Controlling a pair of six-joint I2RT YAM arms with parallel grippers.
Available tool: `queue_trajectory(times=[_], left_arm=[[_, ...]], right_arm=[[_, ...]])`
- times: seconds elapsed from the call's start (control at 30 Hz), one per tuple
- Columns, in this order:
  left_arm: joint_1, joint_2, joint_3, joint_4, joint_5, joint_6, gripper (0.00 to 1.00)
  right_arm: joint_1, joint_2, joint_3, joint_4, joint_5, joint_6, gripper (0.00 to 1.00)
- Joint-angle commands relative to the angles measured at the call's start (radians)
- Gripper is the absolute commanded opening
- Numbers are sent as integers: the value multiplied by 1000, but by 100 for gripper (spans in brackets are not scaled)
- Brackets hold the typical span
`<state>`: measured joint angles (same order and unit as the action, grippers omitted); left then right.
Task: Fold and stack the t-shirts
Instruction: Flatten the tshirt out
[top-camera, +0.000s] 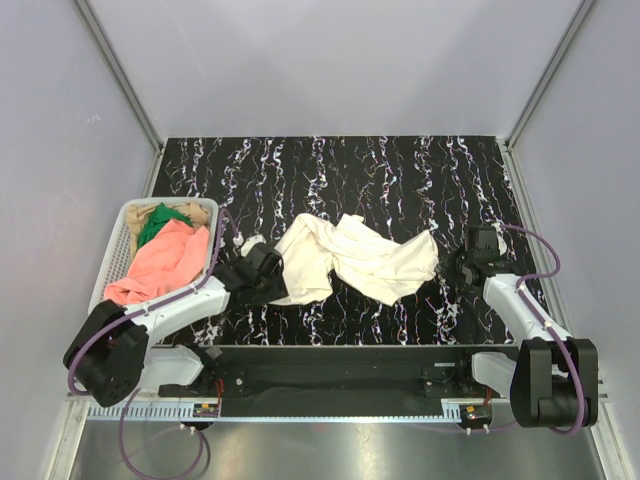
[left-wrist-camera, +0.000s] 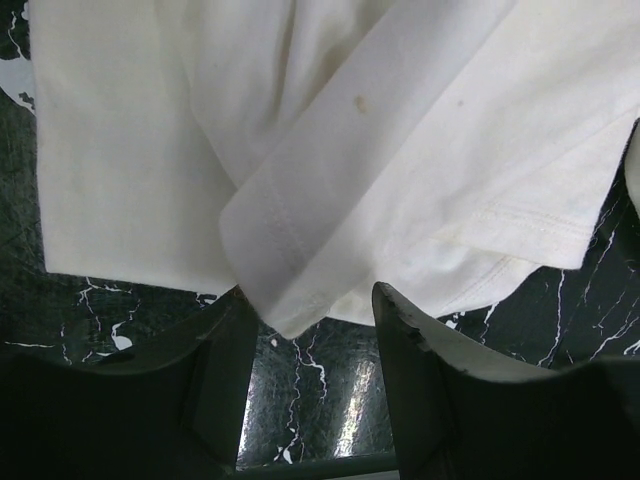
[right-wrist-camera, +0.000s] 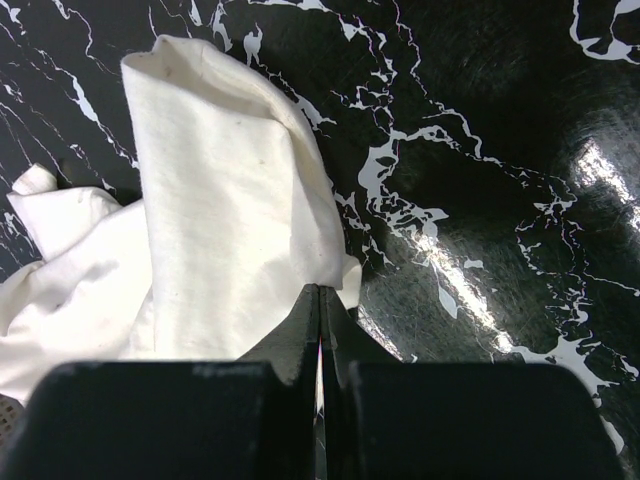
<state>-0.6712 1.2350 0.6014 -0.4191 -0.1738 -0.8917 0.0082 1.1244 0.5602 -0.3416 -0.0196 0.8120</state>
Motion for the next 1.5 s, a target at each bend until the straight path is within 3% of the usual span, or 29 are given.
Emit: queue_trajectory(times=[0.0, 0.13, 0.3, 0.37, 0.4, 0.53, 0.77, 0.93, 1.47], left_arm=[[-2, -3, -14, 65, -38, -41, 53], [-4, -17, -25, 77, -44, -49, 47], [-5, -52, -25, 63, -59, -33, 15], [-5, -63, -6, 34, -67, -14, 6], [-4, -68, 3, 23, -73, -4, 0], [-5, -66, 52, -38, -105, 43, 0], [-4, -83, 110, -60, -121, 92, 0], [5, -78, 127, -64, -110, 120, 0], [18, -106, 132, -66, -95, 137, 0]], right_arm=[[-2, -11, 0, 21, 13, 12, 0], [-2, 12, 13, 21, 14, 0, 0], [-2, 23, 21, 19, 15, -2, 1], [-2, 31, 26, 18, 15, 7, 8], [-2, 43, 27, 15, 15, 16, 20], [-2, 87, 75, -62, 105, 32, 41], [-2, 123, 112, -88, 227, 24, 47], [-4, 146, 115, -45, 225, 26, 55], [-2, 250, 24, 116, 175, 127, 54]])
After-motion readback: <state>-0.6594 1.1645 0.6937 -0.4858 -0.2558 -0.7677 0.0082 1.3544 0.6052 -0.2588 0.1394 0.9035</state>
